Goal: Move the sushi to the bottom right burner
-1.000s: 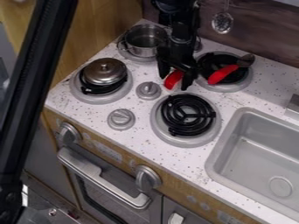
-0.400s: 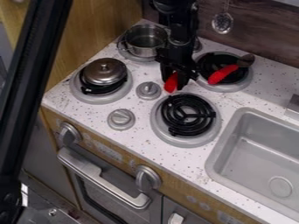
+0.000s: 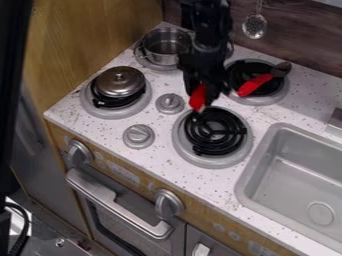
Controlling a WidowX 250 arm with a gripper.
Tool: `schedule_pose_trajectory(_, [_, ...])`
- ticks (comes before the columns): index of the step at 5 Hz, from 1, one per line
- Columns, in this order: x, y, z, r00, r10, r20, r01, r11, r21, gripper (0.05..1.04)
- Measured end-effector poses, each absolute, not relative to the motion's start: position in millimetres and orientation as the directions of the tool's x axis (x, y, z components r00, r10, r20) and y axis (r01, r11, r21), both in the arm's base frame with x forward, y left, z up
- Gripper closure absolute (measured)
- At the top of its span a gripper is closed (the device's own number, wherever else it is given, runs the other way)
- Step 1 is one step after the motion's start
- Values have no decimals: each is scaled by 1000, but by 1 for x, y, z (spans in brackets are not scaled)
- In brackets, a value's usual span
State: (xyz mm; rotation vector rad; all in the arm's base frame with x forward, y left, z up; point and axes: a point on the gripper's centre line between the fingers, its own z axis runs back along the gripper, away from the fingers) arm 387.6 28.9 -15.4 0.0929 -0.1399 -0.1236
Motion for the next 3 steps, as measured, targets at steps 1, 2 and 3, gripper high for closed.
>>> schedule_pose_trajectory(1, [362,16,-22,986,-141,91,131,986,103,538])
schedule_pose_trajectory(2, [355,7,-26,986,-152,70,145,985,97,538])
schedule_pose_trajectory(3, [348,-3,-36,986,-163,29,160,983,85,470])
